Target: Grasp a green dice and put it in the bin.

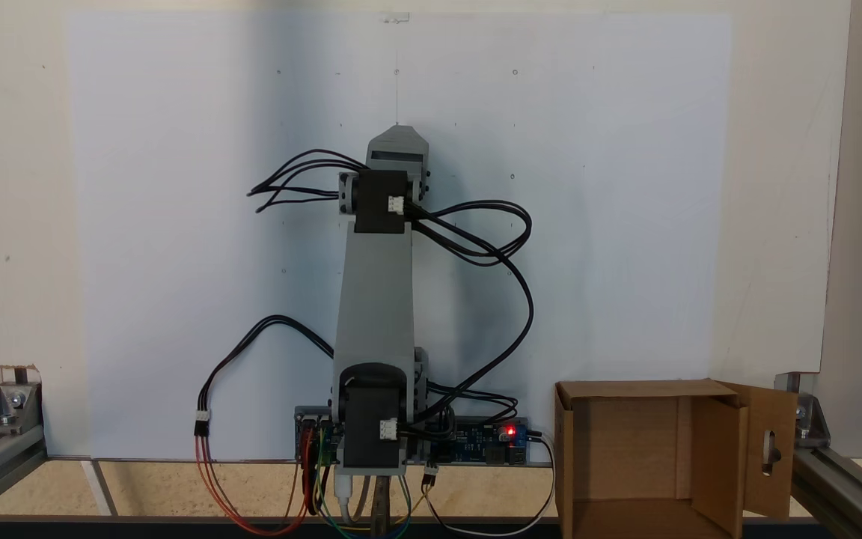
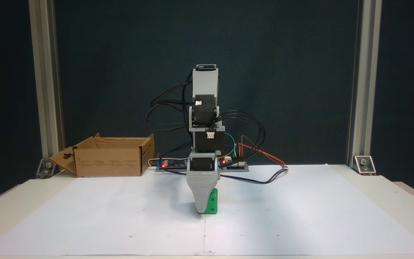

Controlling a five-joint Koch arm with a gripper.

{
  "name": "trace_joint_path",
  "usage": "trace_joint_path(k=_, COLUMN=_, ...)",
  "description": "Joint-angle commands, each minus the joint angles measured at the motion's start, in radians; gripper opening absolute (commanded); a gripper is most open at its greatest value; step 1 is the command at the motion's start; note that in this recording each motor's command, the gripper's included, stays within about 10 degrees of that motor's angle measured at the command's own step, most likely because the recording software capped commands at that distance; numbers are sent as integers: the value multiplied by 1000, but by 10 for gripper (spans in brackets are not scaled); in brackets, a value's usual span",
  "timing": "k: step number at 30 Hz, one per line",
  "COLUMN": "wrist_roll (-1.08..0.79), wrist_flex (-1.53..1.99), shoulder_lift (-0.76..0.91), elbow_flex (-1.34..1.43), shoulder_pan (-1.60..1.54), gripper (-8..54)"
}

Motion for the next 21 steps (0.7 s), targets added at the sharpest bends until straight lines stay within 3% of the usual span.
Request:
trace_joint_path(k=1, wrist_roll=44, wrist_flex=-11, shoulder_lift=8, elbow_flex=-20, shoulder_pan=-5, gripper=412)
trace_joint_path(k=10, wrist_roll=55, wrist_flex=-26, shoulder_lift=0, elbow_flex=-20, shoulder_pan=-20, gripper=338)
trace_joint_path(k=14, wrist_roll=74, wrist_flex=-28, shoulder_lift=0, elbow_flex=-20, shoulder_pan=-21, gripper=269)
trace_joint_path(k=18, wrist_roll=86, wrist_flex=-28, shoulder_lift=0, elbow_flex=-20, shoulder_pan=-17, gripper=130)
trace_joint_path(k=21, wrist_roll=92, wrist_flex=-28, shoulder_lift=0, elbow_flex=-20, shoulder_pan=-9, gripper=115)
